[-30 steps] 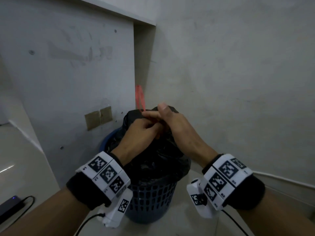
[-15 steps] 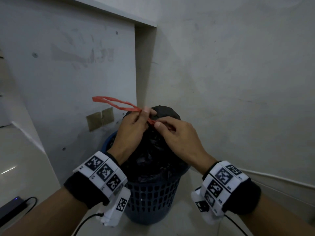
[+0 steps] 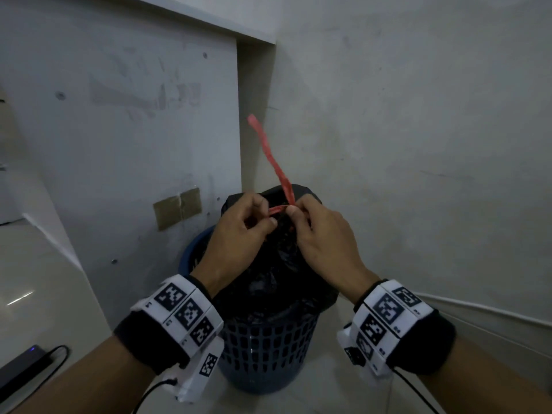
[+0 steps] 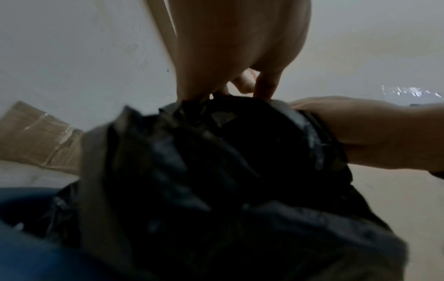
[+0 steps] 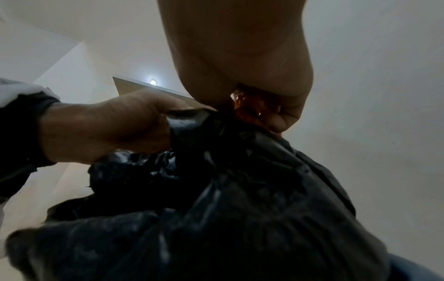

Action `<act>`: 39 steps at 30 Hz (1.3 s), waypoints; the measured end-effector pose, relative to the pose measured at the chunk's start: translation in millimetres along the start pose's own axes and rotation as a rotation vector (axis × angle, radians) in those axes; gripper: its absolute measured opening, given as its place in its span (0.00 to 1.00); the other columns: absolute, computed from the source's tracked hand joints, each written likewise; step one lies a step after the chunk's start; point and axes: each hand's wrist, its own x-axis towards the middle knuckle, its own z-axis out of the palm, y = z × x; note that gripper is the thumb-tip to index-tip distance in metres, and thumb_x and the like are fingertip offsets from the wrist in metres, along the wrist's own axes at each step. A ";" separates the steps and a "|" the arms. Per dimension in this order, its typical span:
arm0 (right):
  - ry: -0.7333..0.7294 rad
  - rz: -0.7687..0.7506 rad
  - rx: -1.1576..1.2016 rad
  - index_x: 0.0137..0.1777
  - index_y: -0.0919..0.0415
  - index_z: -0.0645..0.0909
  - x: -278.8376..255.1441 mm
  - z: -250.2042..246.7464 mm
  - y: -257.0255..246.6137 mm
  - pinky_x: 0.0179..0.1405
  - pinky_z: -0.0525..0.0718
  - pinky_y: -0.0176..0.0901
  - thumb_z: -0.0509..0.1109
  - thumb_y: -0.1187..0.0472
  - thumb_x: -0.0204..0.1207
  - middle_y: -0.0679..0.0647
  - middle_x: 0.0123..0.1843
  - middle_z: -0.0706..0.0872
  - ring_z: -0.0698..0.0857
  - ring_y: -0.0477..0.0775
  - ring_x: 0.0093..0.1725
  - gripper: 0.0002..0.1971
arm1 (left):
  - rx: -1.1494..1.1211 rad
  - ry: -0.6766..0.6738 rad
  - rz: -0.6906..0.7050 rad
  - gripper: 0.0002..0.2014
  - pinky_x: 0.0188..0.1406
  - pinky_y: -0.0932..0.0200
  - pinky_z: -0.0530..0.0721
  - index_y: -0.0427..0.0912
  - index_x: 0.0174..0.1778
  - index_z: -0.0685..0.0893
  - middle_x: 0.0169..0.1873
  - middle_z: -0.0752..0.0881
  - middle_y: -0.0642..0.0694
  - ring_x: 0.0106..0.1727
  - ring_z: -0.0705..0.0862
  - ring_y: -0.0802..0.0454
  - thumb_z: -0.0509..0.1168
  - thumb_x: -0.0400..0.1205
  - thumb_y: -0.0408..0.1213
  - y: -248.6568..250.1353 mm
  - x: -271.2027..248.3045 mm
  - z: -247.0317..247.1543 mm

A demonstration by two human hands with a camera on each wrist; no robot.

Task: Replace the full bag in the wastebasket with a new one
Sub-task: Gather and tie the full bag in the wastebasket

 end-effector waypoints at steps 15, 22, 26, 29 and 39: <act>-0.297 0.222 0.500 0.29 0.52 0.70 4.6 3.9 3.9 0.33 0.64 0.41 0.58 0.51 0.86 0.40 0.21 0.74 0.70 0.39 0.23 0.21 | 0.738 0.060 0.425 0.18 0.29 0.50 0.72 0.49 0.71 0.80 0.35 0.70 0.50 0.33 0.71 0.50 0.60 0.84 0.41 -21.7 -11.6 -3.6; -0.459 0.091 0.504 0.44 0.61 0.83 -4.4 2.2 9.5 0.50 0.77 0.54 0.59 0.54 0.85 0.53 0.43 0.87 0.83 0.54 0.45 0.16 | 0.557 -0.130 0.372 0.20 0.31 0.52 0.77 0.56 0.70 0.80 0.31 0.75 0.55 0.31 0.75 0.57 0.57 0.82 0.50 -19.7 -13.4 -10.8; -0.386 0.025 0.478 0.36 0.58 0.74 -5.6 5.8 11.8 0.41 0.71 0.52 0.57 0.50 0.86 0.54 0.36 0.79 0.76 0.50 0.37 0.19 | 0.533 -0.090 0.385 0.11 0.34 0.69 0.76 0.54 0.43 0.86 0.31 0.81 0.62 0.33 0.79 0.64 0.59 0.83 0.50 -19.9 -12.0 -11.6; -0.284 0.019 0.480 0.36 0.64 0.72 -5.1 7.2 13.4 0.38 0.72 0.52 0.58 0.47 0.85 0.62 0.34 0.76 0.74 0.51 0.35 0.22 | 0.462 -0.115 0.324 0.14 0.30 0.73 0.69 0.58 0.32 0.73 0.25 0.77 0.61 0.29 0.77 0.63 0.60 0.86 0.44 -16.7 -17.2 -8.9; -0.136 0.166 0.237 0.27 0.57 0.64 -21.0 0.1 66.3 0.26 0.59 0.43 0.61 0.51 0.85 0.51 0.22 0.65 0.64 0.46 0.21 0.24 | 0.460 -0.063 0.187 0.24 0.33 0.57 0.73 0.33 0.30 0.74 0.30 0.77 0.42 0.31 0.75 0.50 0.50 0.80 0.51 -53.4 -24.6 -40.4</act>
